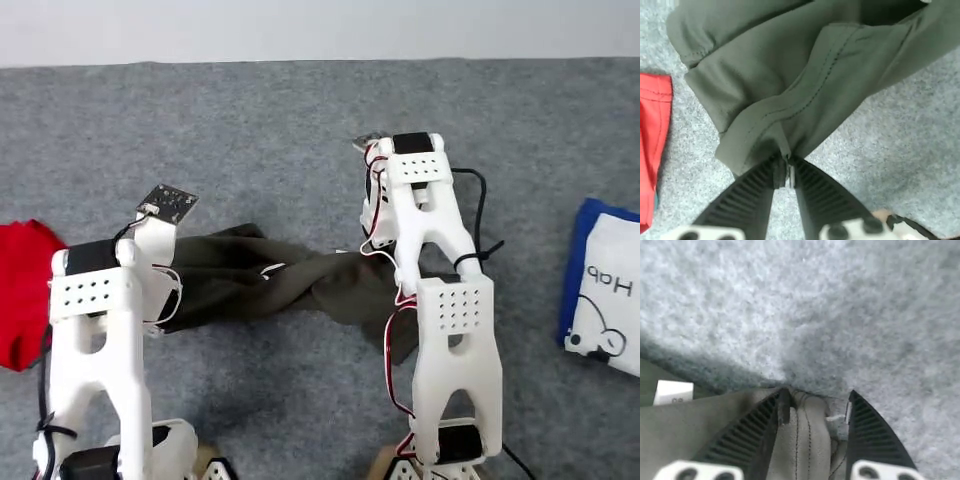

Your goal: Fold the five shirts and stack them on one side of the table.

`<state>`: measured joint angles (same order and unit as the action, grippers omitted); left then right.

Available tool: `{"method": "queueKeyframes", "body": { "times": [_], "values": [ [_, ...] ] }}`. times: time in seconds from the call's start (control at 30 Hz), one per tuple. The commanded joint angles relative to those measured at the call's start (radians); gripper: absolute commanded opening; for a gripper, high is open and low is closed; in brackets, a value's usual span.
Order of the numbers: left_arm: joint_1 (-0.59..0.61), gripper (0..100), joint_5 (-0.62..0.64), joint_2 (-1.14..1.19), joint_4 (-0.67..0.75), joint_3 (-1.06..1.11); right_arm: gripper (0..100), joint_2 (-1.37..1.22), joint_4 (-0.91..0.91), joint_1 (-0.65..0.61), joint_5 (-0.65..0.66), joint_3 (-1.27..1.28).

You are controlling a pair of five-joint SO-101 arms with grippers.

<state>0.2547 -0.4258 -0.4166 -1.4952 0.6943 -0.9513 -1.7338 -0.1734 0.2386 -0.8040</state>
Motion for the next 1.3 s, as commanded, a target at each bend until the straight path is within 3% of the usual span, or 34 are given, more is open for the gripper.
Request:
{"method": "queueKeyframes", "body": {
  "times": [0.0, 0.07, 0.2, 0.5, 0.93, 1.27],
  "values": [
    [0.002, 0, -0.011, -0.028, 0.034, 0.012, 18.9, -0.019, -0.035, -0.021, -0.012, -0.031],
    [0.002, 0, -0.011, -0.028, 0.038, 0.018, 15.8, -0.027, -0.038, -0.022, -0.005, -0.031],
    [0.002, 0, -0.011, -0.032, 0.037, 0.016, 0.2, -0.016, -0.045, -0.018, -0.005, -0.043],
    [0.002, 0, -0.006, -0.035, 0.026, -0.035, 1.0, 0.145, -0.061, 0.025, 0.038, -0.121],
    [0.000, 0, 0.184, -0.028, -0.017, -0.536, 1.0, 0.674, -0.053, 0.186, 0.052, -0.124],
    [-0.178, 0, 0.247, -0.026, 0.107, -0.780, 1.0, 0.885, 0.039, 0.189, 0.094, -0.124]
  ]
}}
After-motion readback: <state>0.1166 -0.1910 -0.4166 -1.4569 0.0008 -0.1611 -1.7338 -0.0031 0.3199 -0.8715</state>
